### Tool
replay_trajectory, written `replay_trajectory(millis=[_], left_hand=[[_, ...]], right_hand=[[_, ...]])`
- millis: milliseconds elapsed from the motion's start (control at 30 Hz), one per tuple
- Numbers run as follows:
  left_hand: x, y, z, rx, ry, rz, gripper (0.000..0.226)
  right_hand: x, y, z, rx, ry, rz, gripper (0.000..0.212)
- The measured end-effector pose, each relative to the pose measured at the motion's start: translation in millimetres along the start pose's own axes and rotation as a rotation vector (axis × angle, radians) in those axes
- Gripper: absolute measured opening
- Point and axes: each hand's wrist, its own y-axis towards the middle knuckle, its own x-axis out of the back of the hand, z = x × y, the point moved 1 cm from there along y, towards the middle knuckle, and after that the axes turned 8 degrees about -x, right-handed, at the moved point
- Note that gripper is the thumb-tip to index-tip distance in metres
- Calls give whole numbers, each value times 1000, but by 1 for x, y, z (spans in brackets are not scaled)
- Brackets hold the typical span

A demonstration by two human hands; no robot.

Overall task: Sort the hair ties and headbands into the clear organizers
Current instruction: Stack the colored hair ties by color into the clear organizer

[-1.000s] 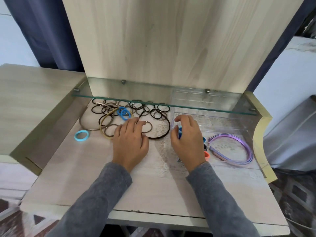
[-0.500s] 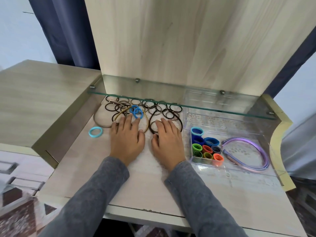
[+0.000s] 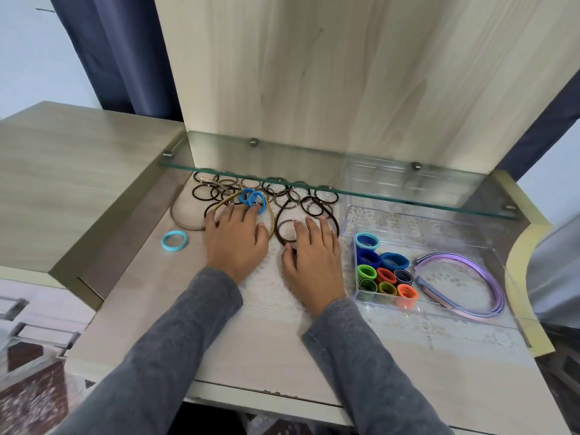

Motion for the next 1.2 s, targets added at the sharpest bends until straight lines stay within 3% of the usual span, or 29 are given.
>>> replay_trajectory(millis=[267, 467, 600, 833, 1200], left_hand=[[1, -9, 8, -42, -13, -231, 50], [9, -26, 22, -204, -24, -438, 25], [17, -39, 37, -223, -42, -383, 17], [25, -59, 66, -391, -135, -307, 21], [22, -83, 89, -503, -276, -197, 20]], right_hand=[[4, 0, 0, -25, 31, 54, 52], [7, -1, -1, -39, 41, 80, 51], [8, -2, 0, -43, 48, 76, 51], [6, -3, 0, -18, 54, 32, 49], [-1, 18, 10, 71, 95, -54, 39]])
